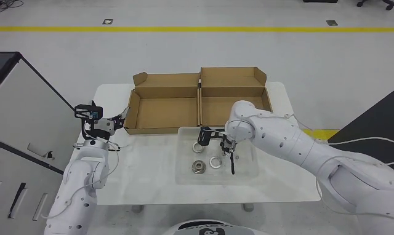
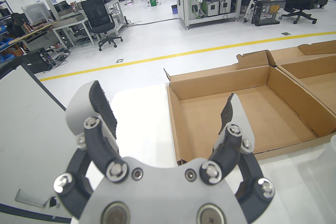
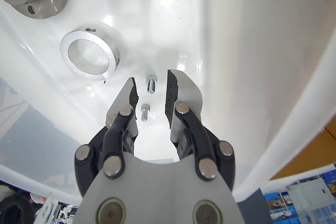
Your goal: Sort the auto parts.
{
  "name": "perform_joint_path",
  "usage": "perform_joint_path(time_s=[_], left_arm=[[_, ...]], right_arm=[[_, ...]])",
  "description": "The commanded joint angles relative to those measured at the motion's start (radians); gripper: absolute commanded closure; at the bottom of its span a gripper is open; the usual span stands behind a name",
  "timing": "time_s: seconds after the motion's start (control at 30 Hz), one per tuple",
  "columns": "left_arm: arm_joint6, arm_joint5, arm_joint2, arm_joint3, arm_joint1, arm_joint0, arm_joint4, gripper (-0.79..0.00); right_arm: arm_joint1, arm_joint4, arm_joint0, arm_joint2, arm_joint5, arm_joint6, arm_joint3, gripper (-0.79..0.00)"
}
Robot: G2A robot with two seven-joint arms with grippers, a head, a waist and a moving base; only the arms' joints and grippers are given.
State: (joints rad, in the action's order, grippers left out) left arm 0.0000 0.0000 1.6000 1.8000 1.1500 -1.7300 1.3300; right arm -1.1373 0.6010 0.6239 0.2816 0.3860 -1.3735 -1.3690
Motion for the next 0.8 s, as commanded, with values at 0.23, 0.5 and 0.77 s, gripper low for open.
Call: perform_joint_path(time_s=[0.23,0.5,0.77], left_arm=[[0.000,0.000,0.000,0.000,0.000,0.000,0.000,-0.785],[0.000,0.000,0.000,0.000,0.000,0.000,0.000,-0.785],[0.000,0.000,0.000,0.000,0.000,0.000,0.000,-0.785]], right_arm=[[-0.016,-0.017,0.002,0.003,0.001,-0.021,0.034,0.000],[-0.007,-0.064,0.001,0.039,-0.025,-0.070,-0.014,0.000],[0.069,-0.144,0.012,0.141,-0.084,-0.145,-0.233,0.000]])
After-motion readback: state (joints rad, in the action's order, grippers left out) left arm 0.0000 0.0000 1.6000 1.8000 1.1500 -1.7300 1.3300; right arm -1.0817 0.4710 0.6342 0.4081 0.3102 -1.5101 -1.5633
